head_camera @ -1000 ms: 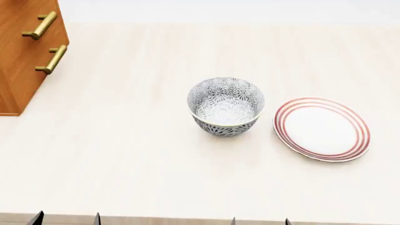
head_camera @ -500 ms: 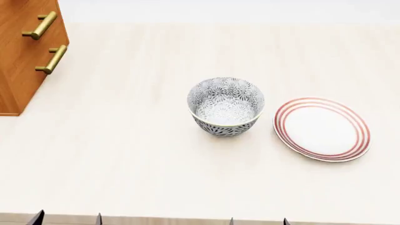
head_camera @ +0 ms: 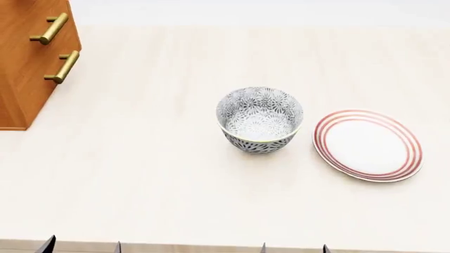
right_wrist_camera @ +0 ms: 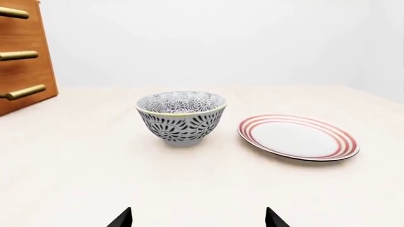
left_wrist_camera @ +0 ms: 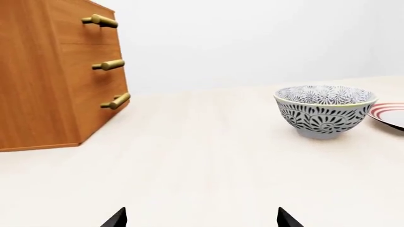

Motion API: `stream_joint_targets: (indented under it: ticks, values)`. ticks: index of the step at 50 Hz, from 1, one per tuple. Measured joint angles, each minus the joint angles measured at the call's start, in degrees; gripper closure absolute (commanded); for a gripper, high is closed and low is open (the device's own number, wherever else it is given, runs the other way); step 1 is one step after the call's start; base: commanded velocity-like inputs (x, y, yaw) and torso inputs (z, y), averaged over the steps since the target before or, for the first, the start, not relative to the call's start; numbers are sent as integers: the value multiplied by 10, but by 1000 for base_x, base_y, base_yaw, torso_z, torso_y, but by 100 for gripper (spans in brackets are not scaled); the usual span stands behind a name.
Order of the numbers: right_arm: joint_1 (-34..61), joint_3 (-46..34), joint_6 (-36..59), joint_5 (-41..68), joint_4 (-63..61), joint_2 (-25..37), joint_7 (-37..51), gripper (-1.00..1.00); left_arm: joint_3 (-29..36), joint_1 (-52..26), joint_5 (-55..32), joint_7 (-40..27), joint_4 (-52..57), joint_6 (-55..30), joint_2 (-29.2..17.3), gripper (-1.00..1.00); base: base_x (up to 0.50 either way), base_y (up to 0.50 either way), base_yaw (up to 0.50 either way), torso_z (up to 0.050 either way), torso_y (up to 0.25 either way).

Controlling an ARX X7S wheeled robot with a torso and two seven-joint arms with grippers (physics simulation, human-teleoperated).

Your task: Put the bowl on top of the cabinet.

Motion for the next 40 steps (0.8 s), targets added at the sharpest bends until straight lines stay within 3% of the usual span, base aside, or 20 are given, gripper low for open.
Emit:
stream_joint_targets:
  ticks: [40]
  values:
    - [0,-31,-7,23,-3,27,33,-100,31,1,-22,-33,7,0,-27,-100,0,109,0,0,0]
